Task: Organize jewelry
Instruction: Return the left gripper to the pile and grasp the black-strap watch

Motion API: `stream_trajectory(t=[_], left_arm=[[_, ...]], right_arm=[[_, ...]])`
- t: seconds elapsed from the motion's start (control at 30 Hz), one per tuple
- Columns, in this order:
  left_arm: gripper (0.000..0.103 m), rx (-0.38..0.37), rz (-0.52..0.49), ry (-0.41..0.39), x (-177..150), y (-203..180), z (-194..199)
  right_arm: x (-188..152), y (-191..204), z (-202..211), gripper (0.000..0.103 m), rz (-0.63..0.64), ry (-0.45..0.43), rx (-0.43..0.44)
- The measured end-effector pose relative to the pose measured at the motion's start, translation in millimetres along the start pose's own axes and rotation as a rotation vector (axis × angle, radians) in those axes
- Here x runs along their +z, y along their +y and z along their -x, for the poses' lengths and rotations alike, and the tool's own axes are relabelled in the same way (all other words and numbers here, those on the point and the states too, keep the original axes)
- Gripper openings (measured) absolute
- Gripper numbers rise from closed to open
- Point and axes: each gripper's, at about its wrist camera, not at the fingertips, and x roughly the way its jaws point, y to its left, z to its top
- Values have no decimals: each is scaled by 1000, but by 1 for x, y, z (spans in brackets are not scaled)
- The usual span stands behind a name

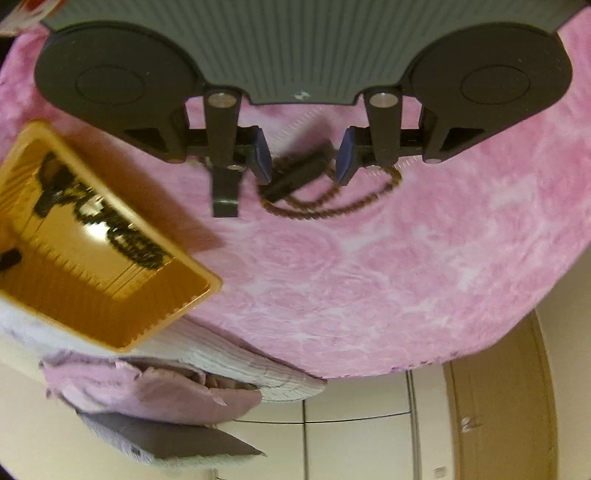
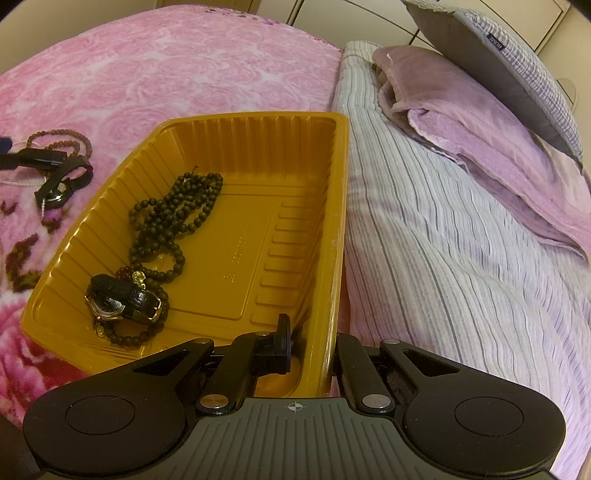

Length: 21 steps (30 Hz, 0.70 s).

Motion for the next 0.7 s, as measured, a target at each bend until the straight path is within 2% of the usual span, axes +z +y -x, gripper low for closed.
stream_trajectory(t=[0.23,0.47,0.53,0.7], left_arm=[[36,-54,-172,52,6,-6,-33],[36,-69,-274,109,4,-13,-51],[29,-65,-282,123,2,-13,-52],[20,-56,-259,114,1,-11,-43]], right_arm=[[-1,-1,-2,6,-2,5,2],[-1,-2,-3,6,-2,6,2],[-1,-2,-3,6,-3,6,2],[-1,-2,-4,6,-3,6,1]])
